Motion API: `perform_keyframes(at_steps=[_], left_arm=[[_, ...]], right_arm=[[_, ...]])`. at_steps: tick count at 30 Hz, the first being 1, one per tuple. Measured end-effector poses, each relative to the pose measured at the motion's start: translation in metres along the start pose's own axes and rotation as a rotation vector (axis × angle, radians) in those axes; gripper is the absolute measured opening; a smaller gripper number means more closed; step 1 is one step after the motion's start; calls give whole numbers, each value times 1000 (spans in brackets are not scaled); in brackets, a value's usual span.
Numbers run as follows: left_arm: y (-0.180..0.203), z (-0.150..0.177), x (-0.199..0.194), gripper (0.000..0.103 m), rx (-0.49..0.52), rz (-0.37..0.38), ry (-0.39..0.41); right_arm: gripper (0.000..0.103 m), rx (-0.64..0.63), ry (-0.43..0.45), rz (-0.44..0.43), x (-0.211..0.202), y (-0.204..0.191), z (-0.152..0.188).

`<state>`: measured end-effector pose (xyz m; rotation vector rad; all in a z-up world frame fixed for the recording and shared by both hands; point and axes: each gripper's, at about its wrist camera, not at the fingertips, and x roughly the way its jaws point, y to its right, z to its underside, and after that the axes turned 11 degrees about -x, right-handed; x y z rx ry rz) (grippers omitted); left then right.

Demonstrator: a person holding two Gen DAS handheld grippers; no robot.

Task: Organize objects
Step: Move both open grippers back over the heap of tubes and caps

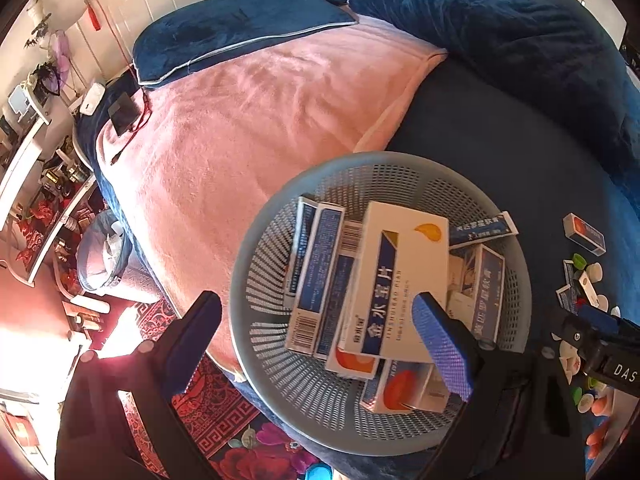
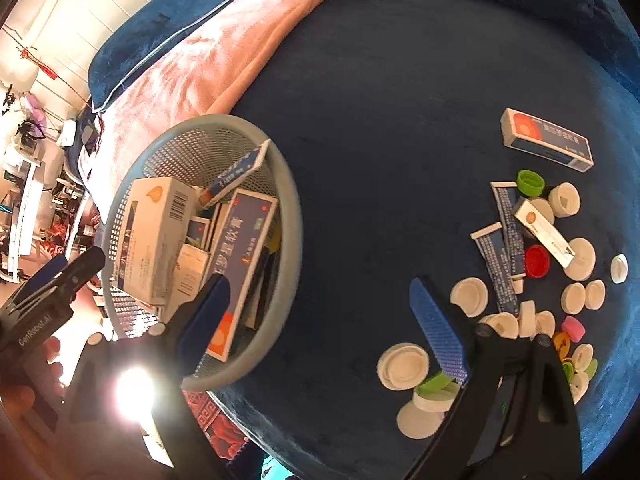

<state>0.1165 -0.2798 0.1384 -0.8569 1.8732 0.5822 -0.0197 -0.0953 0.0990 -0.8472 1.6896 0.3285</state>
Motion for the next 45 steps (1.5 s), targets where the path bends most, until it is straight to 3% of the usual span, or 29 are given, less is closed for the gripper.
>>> perform_keyframes(at_steps=[14, 27, 34, 41, 42, 45], left_arm=[[45, 16, 0, 97, 60, 29, -15], [116, 44, 1, 97, 171, 122, -65], [160, 61, 18, 97, 225, 168, -125], [197, 79, 39, 97, 273, 189, -183], [203, 82, 41, 97, 280, 193, -190], [213, 86, 48, 97, 299, 147, -182]], right_arm=[[92, 54, -10, 39, -9, 41, 12], [92, 106, 45, 157, -22, 129, 25], [92, 123, 58, 188, -8, 163, 19], [90, 96, 37, 167, 17, 164, 12], [87, 94, 35, 165, 19, 165, 12], [59, 112, 11, 168, 26, 170, 15]])
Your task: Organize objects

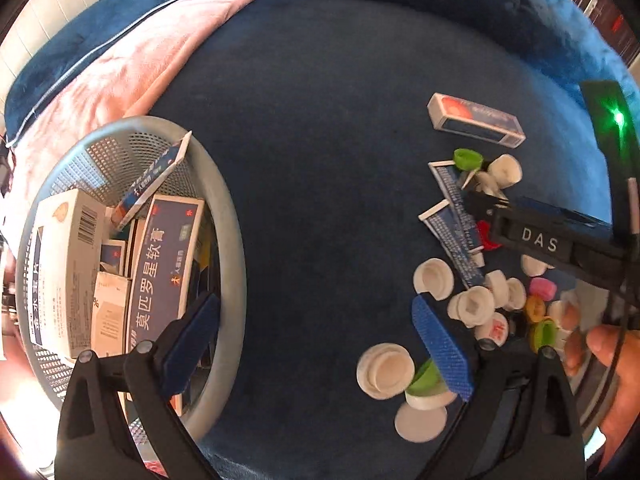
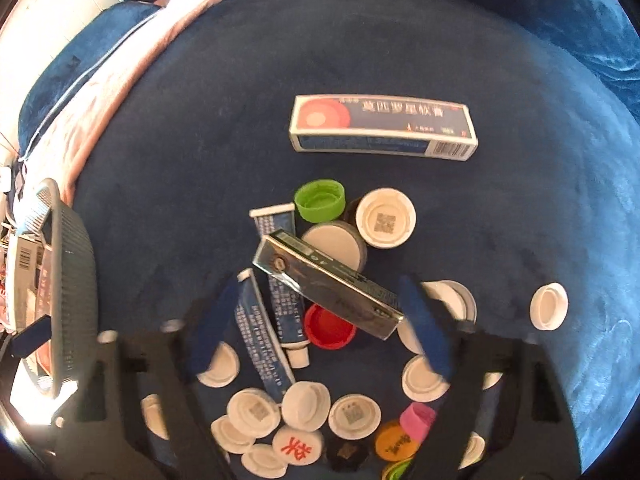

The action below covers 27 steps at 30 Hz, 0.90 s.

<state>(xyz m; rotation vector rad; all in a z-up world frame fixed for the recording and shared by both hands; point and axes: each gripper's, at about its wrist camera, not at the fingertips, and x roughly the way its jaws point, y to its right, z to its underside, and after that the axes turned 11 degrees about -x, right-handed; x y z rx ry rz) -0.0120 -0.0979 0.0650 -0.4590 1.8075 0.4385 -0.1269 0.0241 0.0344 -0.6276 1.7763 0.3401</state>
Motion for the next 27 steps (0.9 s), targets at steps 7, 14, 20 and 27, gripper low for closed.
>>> perform_keyframes(at_steps=[7, 14, 20, 27], left_arm=[[-2, -3, -7, 97, -46, -13, 56], [15, -10, -21, 97, -30, 18, 114], [56, -12, 18, 96, -6, 130, -20], [67, -22, 59, 88, -13, 45, -75]], right_arm=[[19, 180, 56, -104, -12, 37, 4], [19, 228, 54, -136, -16, 50, 10], [19, 242, 60, -147, -20, 56, 12], [19, 235, 58, -148, -20, 55, 15]])
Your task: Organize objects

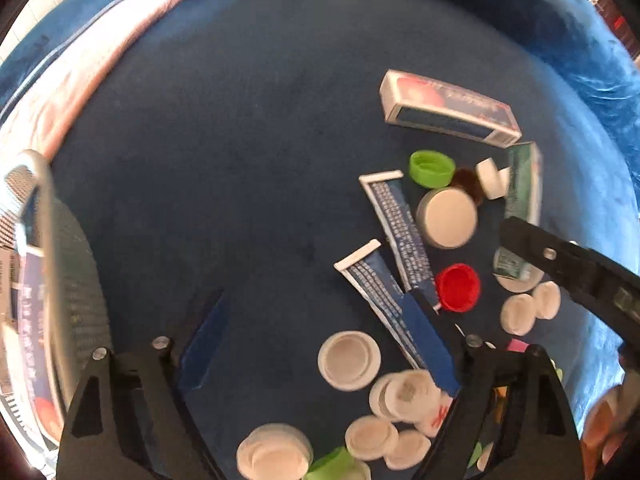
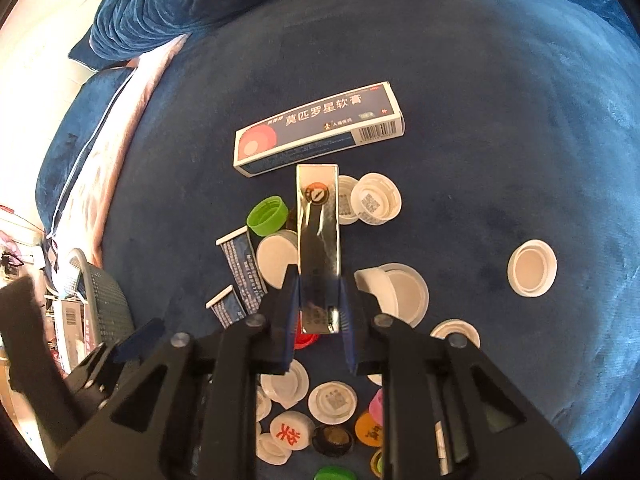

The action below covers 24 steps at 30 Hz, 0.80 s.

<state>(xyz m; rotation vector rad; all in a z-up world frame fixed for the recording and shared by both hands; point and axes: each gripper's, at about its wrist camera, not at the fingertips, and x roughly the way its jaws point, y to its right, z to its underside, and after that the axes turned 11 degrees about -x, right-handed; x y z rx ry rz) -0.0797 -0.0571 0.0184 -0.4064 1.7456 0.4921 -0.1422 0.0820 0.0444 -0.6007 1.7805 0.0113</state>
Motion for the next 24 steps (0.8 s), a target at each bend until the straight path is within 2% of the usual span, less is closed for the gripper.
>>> perform_keyframes(at_steps=[5, 10, 11, 12, 13, 15, 16, 19, 22, 24], left_arm=[[10, 4, 6, 85, 17, -10, -6], [27, 17, 4, 79, 91, 15, -20], [27, 18, 4, 68, 89, 29, -26], [26, 18, 3, 40, 86, 63, -40], [27, 19, 0, 29, 91, 78, -46], [25, 16, -4, 22, 97, 47, -8], [19, 12, -6, 21, 79, 28, 15], [4, 5, -8, 21, 9, 60, 9], [0, 6, -6, 23, -2, 84, -12], [3, 9, -2, 44, 15, 88, -34]], right_arm=[[19, -16, -7, -1, 1, -2, -1], [19, -19, -9, 0, 1, -2, -1], [19, -20, -11, 1, 1, -2, 0], [20, -21, -12, 2, 2, -2, 1], [20, -23, -14, 3, 2, -2, 0], [20, -22, -18, 5, 1, -2, 2], [20, -22, -18, 4, 1, -2, 2], [21, -33, -20, 7, 2, -3, 3], [21, -34, -27, 4, 4, -3, 3], [22, -39, -37, 6, 6, -5, 2]])
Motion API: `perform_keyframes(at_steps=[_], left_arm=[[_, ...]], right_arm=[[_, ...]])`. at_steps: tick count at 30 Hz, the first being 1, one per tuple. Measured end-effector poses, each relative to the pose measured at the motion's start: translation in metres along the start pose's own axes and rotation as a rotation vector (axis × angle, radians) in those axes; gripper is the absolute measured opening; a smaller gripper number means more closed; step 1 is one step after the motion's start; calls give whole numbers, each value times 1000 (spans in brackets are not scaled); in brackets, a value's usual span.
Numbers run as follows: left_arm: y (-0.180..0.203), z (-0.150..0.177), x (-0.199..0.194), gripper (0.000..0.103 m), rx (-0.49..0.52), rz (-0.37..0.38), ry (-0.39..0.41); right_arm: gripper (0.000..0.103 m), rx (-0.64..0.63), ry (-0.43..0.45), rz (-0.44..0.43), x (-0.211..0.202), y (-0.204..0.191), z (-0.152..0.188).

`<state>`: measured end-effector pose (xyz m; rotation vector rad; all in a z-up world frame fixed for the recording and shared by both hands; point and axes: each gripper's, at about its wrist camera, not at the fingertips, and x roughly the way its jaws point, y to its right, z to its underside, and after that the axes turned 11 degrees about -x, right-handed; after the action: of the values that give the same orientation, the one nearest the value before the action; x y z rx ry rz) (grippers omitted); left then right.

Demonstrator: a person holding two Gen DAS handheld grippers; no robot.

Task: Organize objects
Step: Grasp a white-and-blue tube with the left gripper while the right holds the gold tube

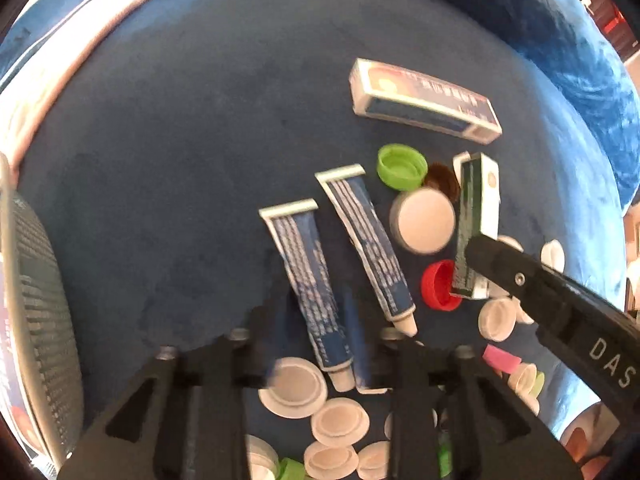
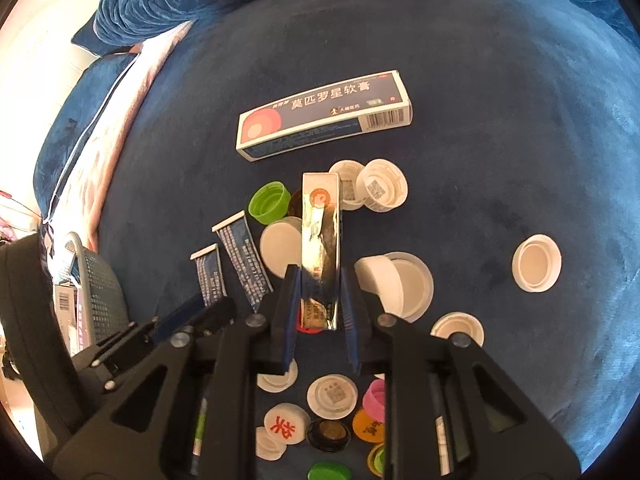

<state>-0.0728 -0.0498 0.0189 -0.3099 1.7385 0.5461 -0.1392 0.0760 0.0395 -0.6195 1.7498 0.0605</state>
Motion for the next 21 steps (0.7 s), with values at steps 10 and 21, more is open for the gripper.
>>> perform_keyframes(at_steps=[10, 21], left_arm=[[-17, 10, -24, 17, -29, 5, 55], [-34, 21, -83, 17, -23, 63, 130]], right_arm=[[19, -13, -33, -6, 4, -5, 4], [19, -28, 4, -9, -21, -23, 3]])
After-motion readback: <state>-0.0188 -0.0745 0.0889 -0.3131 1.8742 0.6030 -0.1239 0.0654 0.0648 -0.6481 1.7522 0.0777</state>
